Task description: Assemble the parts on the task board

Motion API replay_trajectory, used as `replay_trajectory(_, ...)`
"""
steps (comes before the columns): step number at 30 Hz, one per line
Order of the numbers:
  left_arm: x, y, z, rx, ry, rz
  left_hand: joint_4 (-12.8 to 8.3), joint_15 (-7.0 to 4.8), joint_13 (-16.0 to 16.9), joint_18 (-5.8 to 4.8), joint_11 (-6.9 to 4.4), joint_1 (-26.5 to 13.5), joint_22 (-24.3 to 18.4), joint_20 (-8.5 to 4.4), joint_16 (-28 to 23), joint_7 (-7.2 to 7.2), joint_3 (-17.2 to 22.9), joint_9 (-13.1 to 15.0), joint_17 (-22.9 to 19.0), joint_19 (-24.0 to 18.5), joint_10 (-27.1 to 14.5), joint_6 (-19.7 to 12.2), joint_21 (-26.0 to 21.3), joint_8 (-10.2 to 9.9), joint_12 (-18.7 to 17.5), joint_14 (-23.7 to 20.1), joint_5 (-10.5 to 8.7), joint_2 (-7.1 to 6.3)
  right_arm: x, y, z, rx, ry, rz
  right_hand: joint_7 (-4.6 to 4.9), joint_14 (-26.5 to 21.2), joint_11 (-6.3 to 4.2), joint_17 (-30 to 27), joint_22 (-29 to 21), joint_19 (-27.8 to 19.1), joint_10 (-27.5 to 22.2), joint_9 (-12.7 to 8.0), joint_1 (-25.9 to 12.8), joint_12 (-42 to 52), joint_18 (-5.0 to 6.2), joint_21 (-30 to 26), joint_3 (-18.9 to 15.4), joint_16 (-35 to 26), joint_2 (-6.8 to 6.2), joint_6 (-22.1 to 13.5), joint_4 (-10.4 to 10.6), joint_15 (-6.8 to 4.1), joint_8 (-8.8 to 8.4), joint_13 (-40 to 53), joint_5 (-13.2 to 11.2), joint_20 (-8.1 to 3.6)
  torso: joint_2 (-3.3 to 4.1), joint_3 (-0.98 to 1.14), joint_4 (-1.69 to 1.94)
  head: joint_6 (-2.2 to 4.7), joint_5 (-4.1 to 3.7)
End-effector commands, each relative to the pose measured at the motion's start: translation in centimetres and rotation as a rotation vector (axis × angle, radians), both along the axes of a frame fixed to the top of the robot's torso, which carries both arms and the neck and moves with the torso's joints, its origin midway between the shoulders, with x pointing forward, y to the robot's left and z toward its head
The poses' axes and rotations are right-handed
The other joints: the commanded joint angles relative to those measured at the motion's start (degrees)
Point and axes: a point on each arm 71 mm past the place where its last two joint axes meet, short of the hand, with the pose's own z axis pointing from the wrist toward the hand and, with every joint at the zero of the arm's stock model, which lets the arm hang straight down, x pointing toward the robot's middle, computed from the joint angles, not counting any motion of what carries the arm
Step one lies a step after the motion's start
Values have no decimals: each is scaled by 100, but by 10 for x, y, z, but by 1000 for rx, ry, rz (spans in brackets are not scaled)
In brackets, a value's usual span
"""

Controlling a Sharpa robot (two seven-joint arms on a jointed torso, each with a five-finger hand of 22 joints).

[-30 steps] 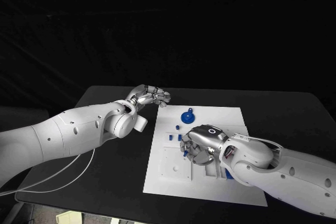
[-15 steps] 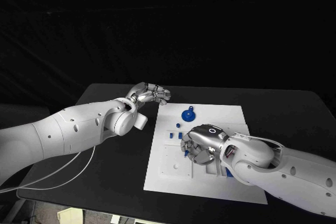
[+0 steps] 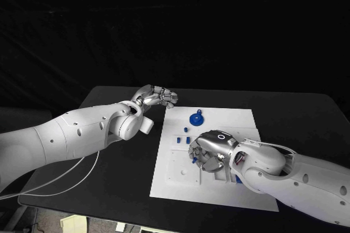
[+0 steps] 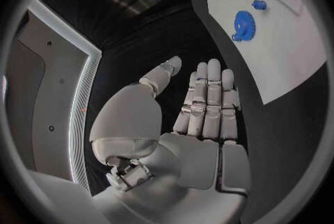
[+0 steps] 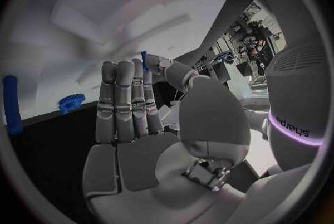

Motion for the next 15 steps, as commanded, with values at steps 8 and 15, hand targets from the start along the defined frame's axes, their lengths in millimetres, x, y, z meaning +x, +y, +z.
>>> replay_trajectory(8,0,-1,1,-8,-1,-6,1,0,-8,-31,38,-2,7,32,-36,-14,-16,-10,13,-11,21,-44,-41,37,-35,22,19,66,0,1,-5,-42,-24,1,-4,-10,4,7,4,37,37,13,-11,-26,92,31,-19,-29,51,37,-9,-38,29,6,42,-14,1,-3,4,-19,-4)
replay_trajectory(15,0,-1,1,-8,-1,-6,1,0,-9,-31,38,-2,8,32,-39,-14,-17,-11,17,-12,21,-45,-42,37,-36,22,19,67,-3,4,-10,-73,-4,16,-5,-9,3,9,5,36,39,16,-10,-27,92,31,-20,-30,45,39,-15,-38,29,8,41,-15,0,-6,3,-23,-6)
